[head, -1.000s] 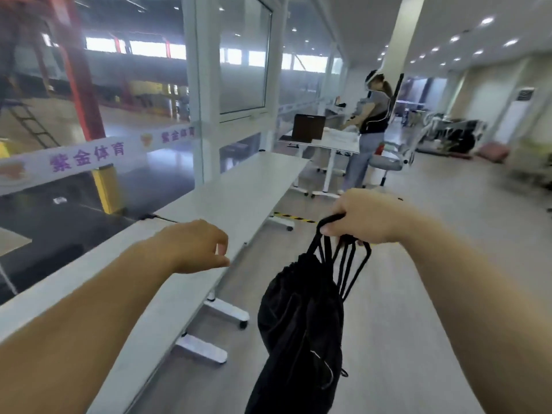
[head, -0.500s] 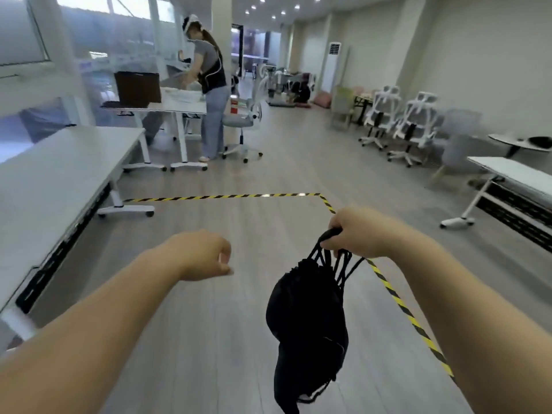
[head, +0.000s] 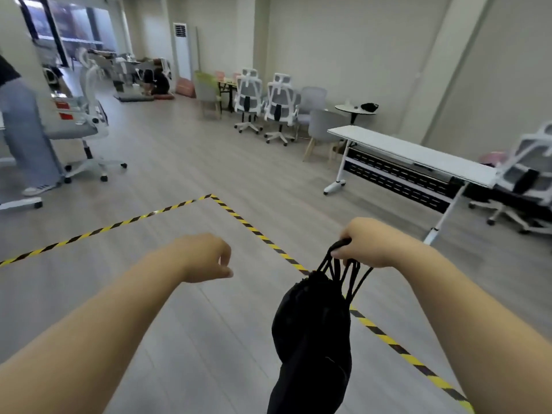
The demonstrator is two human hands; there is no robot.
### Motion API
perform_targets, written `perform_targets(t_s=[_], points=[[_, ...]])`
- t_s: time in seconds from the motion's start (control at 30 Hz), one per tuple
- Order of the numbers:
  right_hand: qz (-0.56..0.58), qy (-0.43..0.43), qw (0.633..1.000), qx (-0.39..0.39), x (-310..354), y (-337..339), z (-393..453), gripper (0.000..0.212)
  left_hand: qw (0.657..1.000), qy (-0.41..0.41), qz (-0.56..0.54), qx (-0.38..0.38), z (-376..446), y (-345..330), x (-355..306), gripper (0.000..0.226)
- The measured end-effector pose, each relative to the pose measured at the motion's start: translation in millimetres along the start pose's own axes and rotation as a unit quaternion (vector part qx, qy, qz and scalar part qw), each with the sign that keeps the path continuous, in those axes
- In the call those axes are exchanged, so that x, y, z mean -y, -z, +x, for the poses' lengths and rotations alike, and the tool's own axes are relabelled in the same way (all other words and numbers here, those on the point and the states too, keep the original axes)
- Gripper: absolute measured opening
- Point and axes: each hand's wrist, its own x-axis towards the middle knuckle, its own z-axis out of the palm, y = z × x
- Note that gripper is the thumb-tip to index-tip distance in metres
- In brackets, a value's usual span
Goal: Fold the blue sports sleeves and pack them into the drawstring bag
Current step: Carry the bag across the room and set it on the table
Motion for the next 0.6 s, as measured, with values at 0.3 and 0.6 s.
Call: perform_targets(t_s=[0.3, 0.6], points=[[0.067, -0.124, 0.989, -0.036, -97, 36, 76, 0.034, 0.994, -0.099, 0.029, 0.021, 165, 36, -56, 0.024], [0.093, -0.134, 0.984, -0.078, -216, 85, 175, 0.032, 0.989, -0.142, 0.042, 0.009, 335, 56, -155, 0.021]])
